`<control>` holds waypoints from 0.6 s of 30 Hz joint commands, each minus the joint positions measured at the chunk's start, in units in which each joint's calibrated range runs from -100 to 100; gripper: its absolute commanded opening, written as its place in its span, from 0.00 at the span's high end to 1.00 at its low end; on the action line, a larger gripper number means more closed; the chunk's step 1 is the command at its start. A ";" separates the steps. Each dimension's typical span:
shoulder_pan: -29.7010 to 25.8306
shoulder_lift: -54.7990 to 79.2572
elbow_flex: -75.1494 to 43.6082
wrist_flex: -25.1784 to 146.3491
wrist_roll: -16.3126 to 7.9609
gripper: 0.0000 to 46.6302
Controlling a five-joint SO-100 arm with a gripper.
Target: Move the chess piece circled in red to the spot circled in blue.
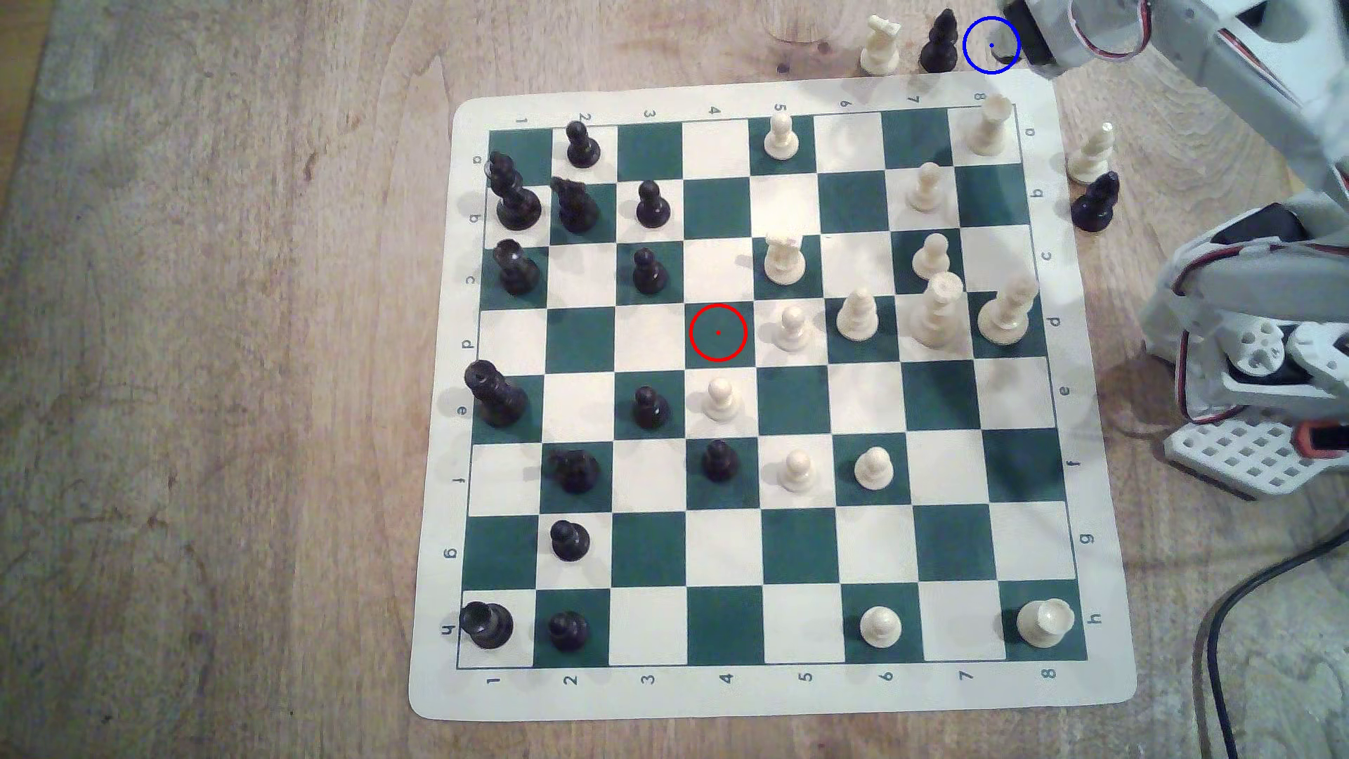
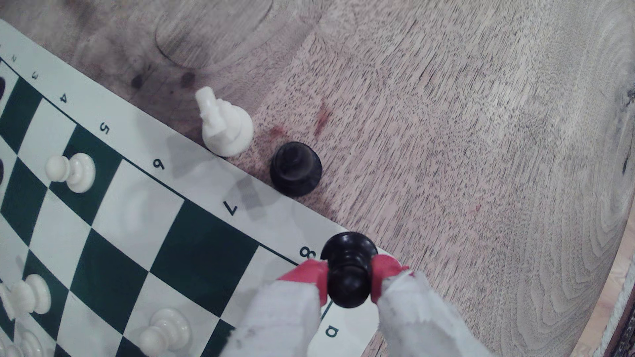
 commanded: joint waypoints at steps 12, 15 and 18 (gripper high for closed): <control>0.10 7.67 -2.77 -7.75 -0.15 0.99; 0.17 9.03 -2.87 -9.06 -0.15 0.99; 0.17 10.81 -2.96 -10.54 -0.20 0.99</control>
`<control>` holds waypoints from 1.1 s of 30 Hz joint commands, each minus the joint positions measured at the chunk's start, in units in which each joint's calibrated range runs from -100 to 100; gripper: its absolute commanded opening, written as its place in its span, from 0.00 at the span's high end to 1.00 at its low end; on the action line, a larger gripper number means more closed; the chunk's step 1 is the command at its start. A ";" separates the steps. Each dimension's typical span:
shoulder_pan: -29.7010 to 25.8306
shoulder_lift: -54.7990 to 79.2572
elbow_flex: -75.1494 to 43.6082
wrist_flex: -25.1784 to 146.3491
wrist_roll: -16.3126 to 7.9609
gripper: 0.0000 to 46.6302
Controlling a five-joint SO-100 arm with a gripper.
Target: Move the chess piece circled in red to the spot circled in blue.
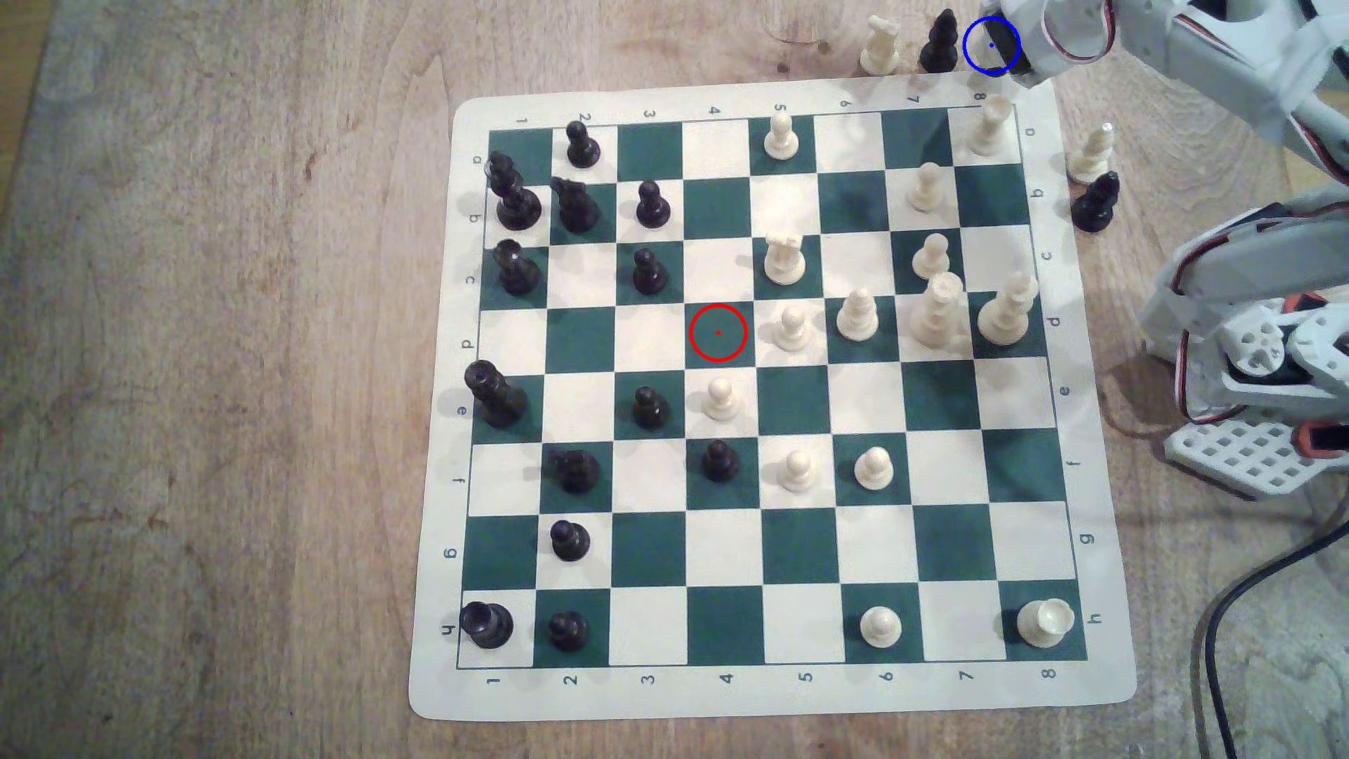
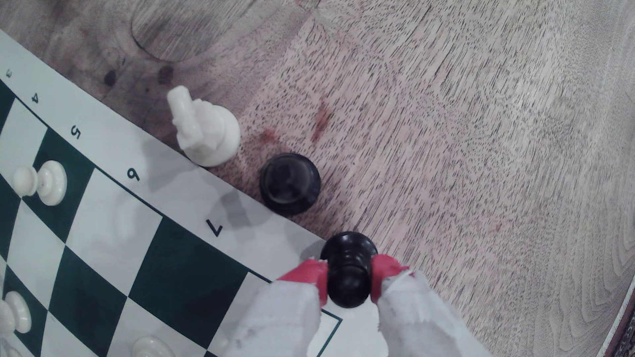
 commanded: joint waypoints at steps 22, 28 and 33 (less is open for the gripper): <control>1.35 8.23 -6.94 -7.25 -0.20 0.99; 1.03 8.31 -7.03 -7.50 -0.49 0.99; 1.19 8.14 -7.03 -7.50 -0.49 0.99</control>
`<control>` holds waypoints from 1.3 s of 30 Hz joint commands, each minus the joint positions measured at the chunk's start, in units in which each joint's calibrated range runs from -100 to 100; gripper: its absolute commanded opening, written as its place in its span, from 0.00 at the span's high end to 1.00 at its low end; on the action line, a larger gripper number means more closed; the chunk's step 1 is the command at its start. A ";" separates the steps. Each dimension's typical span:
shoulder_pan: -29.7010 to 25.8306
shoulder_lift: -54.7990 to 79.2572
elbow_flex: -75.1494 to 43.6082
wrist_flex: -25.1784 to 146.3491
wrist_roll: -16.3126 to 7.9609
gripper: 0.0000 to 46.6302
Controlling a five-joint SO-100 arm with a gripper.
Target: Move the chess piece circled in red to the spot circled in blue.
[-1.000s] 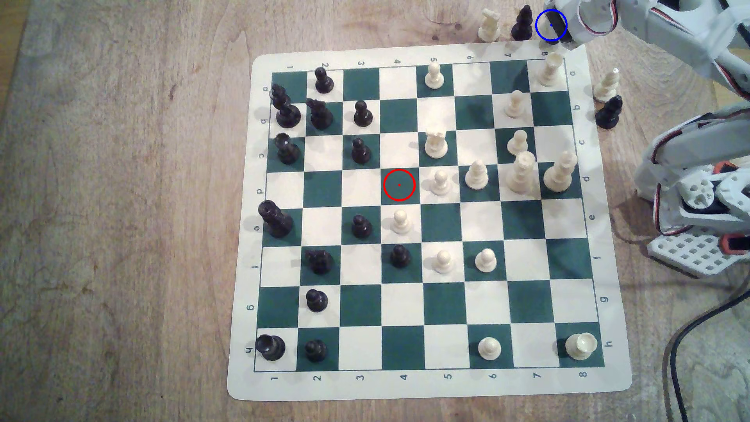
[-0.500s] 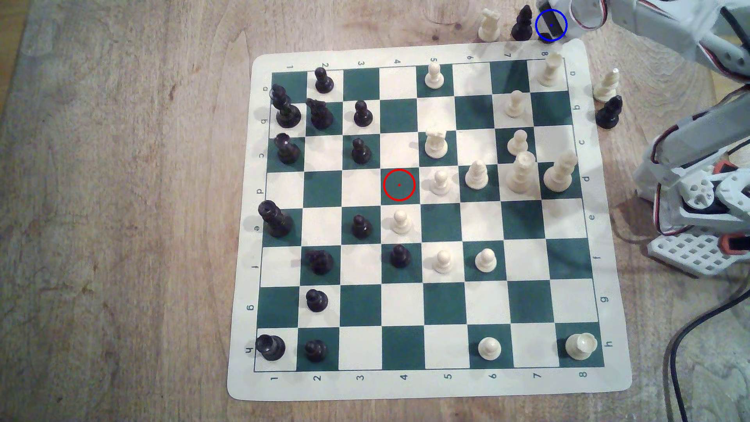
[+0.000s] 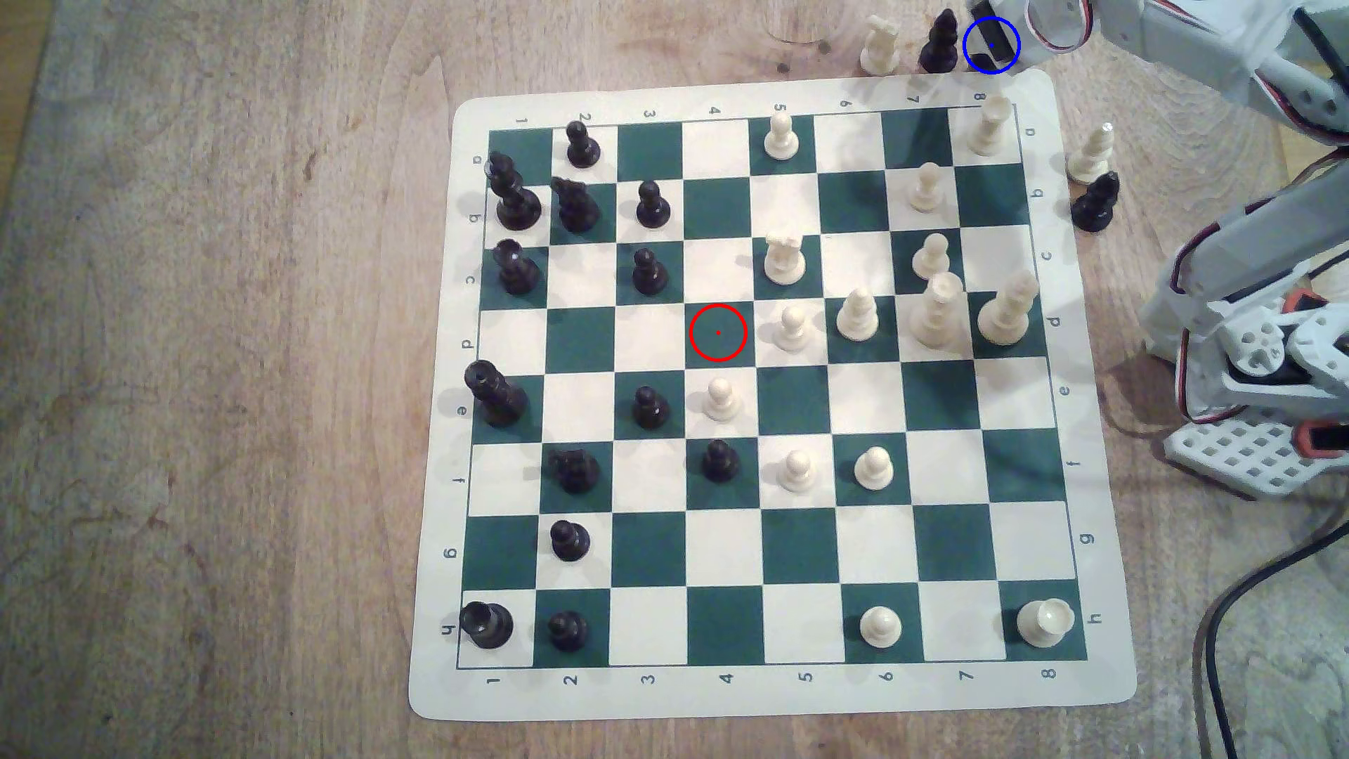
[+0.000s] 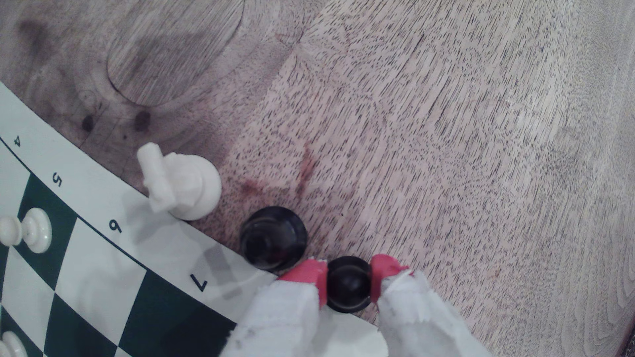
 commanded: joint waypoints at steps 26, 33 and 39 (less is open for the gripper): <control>1.33 -1.68 -2.24 -2.20 0.00 0.82; 1.17 -2.69 -2.24 -1.71 -0.34 0.78; 1.41 -3.80 -2.24 -1.63 -0.29 0.76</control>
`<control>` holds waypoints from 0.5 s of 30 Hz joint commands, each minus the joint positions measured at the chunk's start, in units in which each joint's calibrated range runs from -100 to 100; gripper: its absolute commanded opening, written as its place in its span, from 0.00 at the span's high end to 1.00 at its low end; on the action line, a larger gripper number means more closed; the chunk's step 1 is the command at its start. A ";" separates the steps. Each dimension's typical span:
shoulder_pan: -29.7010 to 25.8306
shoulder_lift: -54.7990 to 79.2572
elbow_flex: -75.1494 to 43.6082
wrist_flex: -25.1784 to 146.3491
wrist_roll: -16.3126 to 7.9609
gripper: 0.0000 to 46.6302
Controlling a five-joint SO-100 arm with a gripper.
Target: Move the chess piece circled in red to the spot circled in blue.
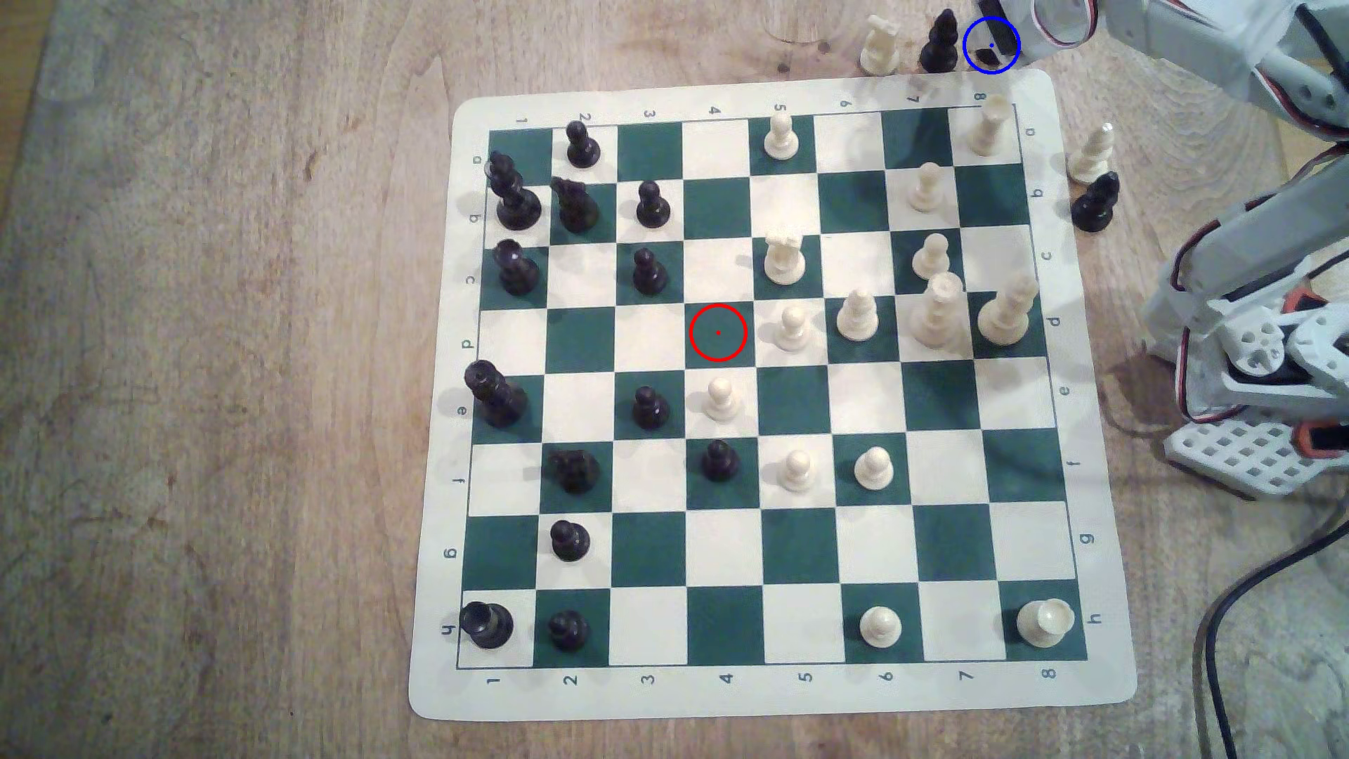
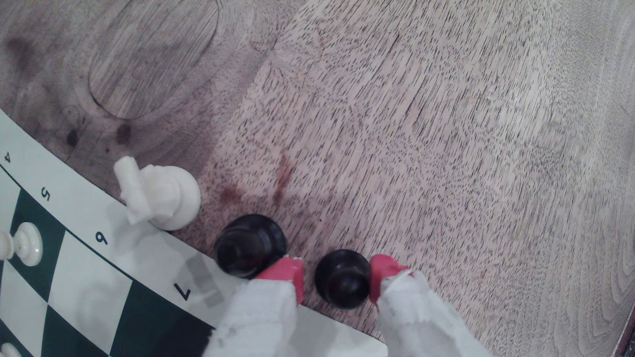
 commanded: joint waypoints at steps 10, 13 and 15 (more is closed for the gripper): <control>0.54 -8.12 -2.15 2.10 0.00 0.75; 0.78 -10.42 -1.60 3.33 -0.10 0.74; 1.17 -11.77 -1.42 3.57 -0.10 0.73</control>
